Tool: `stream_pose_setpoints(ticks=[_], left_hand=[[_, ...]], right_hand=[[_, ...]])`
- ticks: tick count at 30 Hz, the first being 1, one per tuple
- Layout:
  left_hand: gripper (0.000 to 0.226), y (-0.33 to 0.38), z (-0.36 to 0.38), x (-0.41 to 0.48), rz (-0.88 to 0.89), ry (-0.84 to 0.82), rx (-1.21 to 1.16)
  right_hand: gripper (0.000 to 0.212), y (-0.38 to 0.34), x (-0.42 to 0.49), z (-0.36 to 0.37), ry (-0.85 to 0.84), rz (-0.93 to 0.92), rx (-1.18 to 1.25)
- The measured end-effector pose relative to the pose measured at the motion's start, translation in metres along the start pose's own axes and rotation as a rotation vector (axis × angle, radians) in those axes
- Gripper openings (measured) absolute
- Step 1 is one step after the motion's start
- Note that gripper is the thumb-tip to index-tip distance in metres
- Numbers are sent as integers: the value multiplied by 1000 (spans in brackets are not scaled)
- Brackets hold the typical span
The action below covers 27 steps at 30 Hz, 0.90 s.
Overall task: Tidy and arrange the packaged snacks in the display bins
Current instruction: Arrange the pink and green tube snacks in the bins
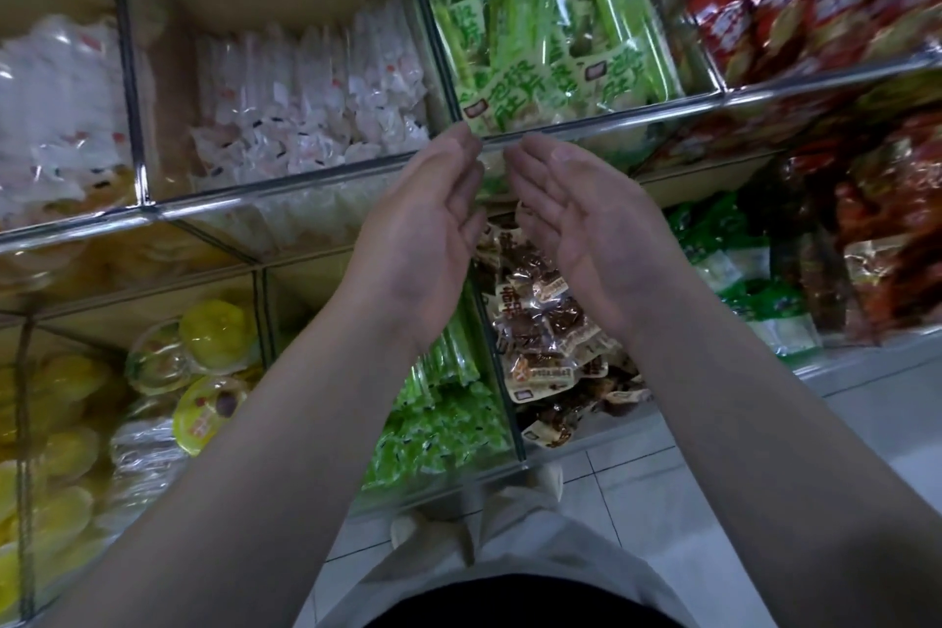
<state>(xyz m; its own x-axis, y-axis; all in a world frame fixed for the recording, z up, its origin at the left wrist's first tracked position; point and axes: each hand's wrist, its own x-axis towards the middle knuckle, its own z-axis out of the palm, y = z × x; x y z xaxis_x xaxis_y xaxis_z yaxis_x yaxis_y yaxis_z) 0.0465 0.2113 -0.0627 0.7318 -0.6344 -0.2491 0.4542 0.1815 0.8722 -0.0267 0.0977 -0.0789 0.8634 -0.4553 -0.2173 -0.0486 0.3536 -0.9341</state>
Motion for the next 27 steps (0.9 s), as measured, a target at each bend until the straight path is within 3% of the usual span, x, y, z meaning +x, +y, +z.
stream_pose_setpoints(ticks=[4,9,19,27], left_hand=[[47,5,20,8,23,6,-1],[48,9,43,22,47,13,14],[49,22,83,67,112,68,33],[49,33,88,103,109,131,78]], right_hand=[[43,-15,7,-16,-17,-13,-14],[57,-33,20,-35,-35,-32,-35],[42,-73,63,-67,-31,-71,23],[49,-88,102,-58,-45,-4,76]])
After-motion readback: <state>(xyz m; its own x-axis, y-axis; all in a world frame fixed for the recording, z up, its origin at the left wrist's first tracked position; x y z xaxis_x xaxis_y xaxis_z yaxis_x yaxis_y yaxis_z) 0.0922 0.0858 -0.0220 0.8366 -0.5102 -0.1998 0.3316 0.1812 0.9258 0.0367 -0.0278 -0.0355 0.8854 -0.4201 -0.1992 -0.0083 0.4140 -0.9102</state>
